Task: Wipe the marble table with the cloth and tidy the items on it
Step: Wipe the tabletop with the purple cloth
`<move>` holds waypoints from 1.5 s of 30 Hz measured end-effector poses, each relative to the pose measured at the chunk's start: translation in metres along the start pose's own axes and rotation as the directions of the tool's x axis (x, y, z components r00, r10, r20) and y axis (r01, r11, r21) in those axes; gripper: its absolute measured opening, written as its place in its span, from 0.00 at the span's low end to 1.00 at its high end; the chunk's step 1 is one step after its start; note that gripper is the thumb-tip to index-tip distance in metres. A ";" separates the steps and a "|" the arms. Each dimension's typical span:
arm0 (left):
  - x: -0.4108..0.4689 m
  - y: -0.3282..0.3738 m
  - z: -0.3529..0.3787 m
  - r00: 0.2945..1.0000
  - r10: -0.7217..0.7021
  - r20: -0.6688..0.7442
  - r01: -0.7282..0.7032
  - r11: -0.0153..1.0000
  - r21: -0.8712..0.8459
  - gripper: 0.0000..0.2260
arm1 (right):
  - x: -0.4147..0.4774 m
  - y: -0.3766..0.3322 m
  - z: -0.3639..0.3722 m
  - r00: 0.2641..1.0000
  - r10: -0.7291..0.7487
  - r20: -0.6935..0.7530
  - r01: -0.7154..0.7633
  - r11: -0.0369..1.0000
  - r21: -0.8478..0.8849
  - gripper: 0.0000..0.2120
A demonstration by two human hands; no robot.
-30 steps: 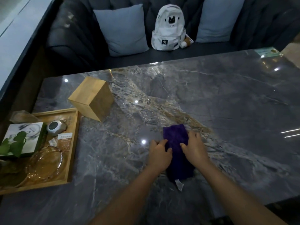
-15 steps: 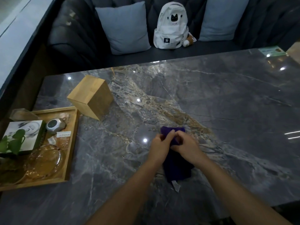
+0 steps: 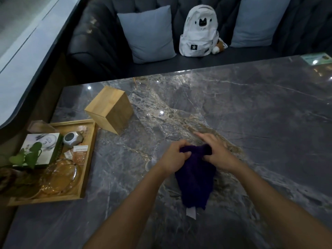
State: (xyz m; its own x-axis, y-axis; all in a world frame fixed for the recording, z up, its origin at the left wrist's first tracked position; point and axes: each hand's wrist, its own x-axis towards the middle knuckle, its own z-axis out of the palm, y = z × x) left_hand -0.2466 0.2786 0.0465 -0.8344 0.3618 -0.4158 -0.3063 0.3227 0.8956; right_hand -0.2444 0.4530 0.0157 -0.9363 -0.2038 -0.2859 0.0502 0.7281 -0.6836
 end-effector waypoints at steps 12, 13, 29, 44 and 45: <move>-0.017 0.023 -0.035 0.942 0.214 -0.259 -0.204 0.977 0.068 0.11 | -0.001 -0.013 -0.057 0.999 -0.043 0.020 0.038 0.974 0.224 0.09; -0.018 0.029 -0.037 0.935 0.227 -0.272 -0.227 0.973 0.031 0.10 | -0.002 -0.019 -0.062 0.998 -0.060 -0.034 0.066 0.966 0.252 0.11; -0.025 -0.011 -0.033 0.983 -0.183 -0.027 0.183 0.983 -0.002 0.07 | -0.011 -0.012 -0.060 0.900 0.129 0.416 -0.224 0.956 0.189 0.07; 0.016 -0.037 -0.019 0.888 -0.305 -0.343 0.254 0.949 -0.186 0.10 | -0.028 -0.040 0.048 0.994 0.091 -0.056 -0.102 0.962 -0.255 0.36; 0.016 -0.037 -0.018 0.881 -0.326 -0.342 0.260 0.939 -0.225 0.09 | -0.030 -0.044 0.058 0.991 0.134 -0.028 -0.136 0.959 -0.248 0.41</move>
State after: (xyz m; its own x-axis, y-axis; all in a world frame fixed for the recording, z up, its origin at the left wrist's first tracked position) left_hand -0.2573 0.2567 0.0095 -0.7921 -0.0855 -0.6044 -0.6079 0.2000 0.7684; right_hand -0.1987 0.3890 0.0158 -0.9305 -0.0865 -0.3559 0.0898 0.8882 -0.4506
